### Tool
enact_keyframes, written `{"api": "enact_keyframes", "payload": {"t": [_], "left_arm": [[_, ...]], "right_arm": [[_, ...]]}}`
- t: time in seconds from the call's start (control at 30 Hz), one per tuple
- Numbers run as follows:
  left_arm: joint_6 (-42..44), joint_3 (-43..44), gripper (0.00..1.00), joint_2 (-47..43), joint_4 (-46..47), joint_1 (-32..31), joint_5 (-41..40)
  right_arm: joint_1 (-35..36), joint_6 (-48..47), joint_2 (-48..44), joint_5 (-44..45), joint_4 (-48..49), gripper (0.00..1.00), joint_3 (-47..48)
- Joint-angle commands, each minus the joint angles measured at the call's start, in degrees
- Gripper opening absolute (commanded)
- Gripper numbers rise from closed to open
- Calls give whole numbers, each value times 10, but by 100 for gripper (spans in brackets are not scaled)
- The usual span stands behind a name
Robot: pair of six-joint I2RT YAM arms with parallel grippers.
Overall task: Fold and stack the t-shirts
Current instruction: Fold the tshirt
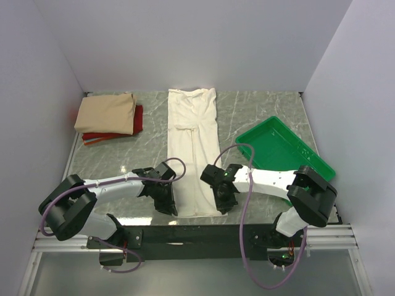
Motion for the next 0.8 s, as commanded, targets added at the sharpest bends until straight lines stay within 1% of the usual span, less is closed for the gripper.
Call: {"api": "enact_keyframes", "payload": {"t": [0.0,0.37,0.43,0.47,0.53,0.57,0.63,0.67,0.77], "left_arm": [[5,-34,12,33,-46,-10,-78],[2,-32,12,26,-50,-16,-77],[2,-26,15,18,-60,-19,-75],[2,-23,17,14,-64,-20,-75],[-4,-14,27,-4,-78,-24,-76],[-7,-11,38,-11,-84,-27,-77],[-16,-1,49,-37,-104,-28,-83],[-19,1,59,-47,-111,-28,-84],[-35,4,71,-87,-128,-28,-86]], "right_arm": [[3,11,-18,12,-40,0,-9],[4,12,-20,14,-44,0,-13],[3,8,-26,10,-44,0,-10],[3,6,-29,6,-44,2,-8],[3,2,-42,-2,-48,8,2],[3,2,-54,-3,-55,15,4],[3,3,-67,-6,-62,22,12],[3,4,-79,-7,-67,28,14],[2,8,-99,-10,-64,34,5]]}}
